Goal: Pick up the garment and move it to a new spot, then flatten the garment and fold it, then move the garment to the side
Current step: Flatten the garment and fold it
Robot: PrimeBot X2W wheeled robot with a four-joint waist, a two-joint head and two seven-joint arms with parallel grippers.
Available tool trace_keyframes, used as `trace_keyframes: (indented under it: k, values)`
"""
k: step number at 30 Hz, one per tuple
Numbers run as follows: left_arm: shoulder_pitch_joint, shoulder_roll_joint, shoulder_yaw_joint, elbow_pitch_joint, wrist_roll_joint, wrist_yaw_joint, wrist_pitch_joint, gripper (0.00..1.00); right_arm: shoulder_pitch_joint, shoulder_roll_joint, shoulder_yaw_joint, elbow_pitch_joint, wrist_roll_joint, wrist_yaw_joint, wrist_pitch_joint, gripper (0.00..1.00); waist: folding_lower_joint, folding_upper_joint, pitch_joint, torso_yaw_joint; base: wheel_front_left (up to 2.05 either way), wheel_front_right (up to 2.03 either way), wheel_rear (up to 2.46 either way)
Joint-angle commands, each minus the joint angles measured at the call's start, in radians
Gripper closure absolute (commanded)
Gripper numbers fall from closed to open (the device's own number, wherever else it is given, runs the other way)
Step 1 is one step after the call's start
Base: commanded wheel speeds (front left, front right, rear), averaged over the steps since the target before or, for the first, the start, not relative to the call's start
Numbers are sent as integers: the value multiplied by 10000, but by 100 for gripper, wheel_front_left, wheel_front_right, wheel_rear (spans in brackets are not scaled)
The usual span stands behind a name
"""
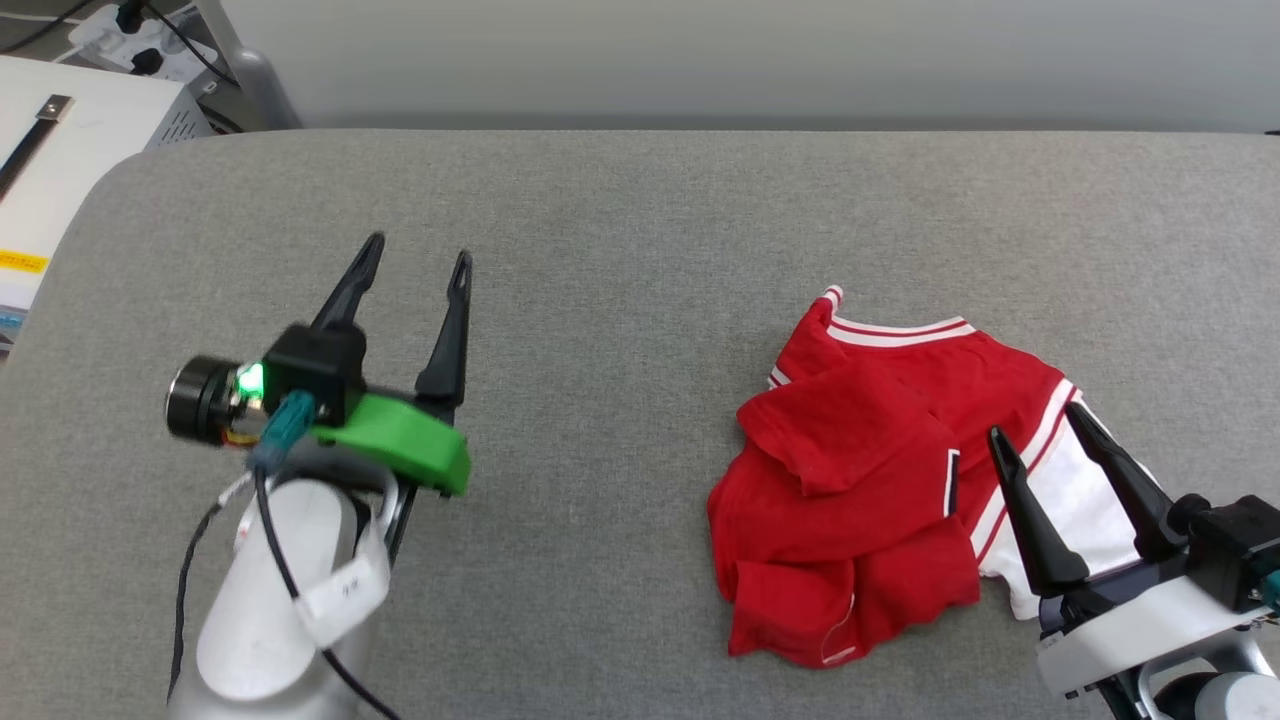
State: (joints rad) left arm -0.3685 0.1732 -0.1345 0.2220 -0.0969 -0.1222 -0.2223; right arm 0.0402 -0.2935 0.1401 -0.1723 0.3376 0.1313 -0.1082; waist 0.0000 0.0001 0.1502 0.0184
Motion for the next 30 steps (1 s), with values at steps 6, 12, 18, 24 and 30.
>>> trace_keyframes:
  k: [6, 12, 18, 24, 30]
  values:
    - [-2637, 1393, -2988, -68, -2432, -80, 1999, 0, -202, 281, -107, 482, -564, -6, -396, 0, 0, -1, 489, -387, 0, 0, 0]
    - [-4563, 2191, -5748, -424, -5338, -82, 4643, 0, -542, 357, -15, 872, -857, -6, -692, 0, 0, -1, 905, -673, 0, 0, 0]
    - [-5794, 2556, -8224, -706, -7130, -83, 6732, 0, -925, 434, 111, 1152, -1000, -6, -843, 0, 0, -1, 1349, -957, 0, 0, 0]
    - [-6393, 2633, -10427, -788, -7760, -83, 7514, 0, -1234, 510, 160, 1334, -1084, -6, -978, 0, 0, -1, 1844, -1169, 0, 0, 0]
    - [-6330, 2576, -11403, -192, -7168, -84, 7782, 0, -1567, 504, 292, 1546, -1065, -6, -1077, 0, 0, -1, 2383, -1314, 0, 0, 0]
